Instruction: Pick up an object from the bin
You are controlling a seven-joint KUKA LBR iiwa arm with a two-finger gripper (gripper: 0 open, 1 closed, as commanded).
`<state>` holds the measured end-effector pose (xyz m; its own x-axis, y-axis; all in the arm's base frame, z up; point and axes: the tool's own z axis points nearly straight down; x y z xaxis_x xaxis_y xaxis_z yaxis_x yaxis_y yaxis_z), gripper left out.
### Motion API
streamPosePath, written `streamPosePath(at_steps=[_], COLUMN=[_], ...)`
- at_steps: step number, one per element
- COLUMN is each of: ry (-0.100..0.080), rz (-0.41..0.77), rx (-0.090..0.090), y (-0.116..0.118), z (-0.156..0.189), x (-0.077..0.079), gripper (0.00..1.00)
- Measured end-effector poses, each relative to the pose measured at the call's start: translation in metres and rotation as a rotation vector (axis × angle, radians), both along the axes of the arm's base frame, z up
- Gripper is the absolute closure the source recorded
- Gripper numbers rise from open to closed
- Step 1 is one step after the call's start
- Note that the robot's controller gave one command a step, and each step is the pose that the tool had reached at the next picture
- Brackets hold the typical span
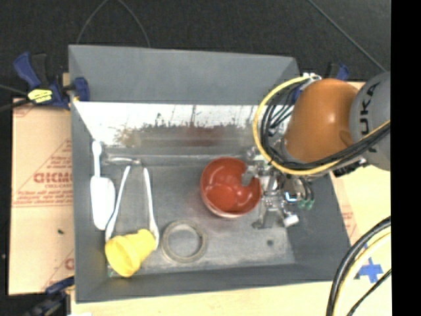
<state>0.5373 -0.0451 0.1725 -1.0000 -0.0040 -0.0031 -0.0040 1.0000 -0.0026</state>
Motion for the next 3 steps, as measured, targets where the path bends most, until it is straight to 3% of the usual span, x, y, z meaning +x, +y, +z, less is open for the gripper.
streamPosePath(at_steps=[1,2,3], ry=[-0.001,-0.003,-0.003], rz=[0.217,0.232,0.232], rx=[-0.001,-0.002,-0.002], y=[0.0016,0.0077,0.0077], z=[-0.056,-0.05,-0.0498], x=[0.0142,0.0156,0.0155], gripper=[0.0,1.0,1.0])
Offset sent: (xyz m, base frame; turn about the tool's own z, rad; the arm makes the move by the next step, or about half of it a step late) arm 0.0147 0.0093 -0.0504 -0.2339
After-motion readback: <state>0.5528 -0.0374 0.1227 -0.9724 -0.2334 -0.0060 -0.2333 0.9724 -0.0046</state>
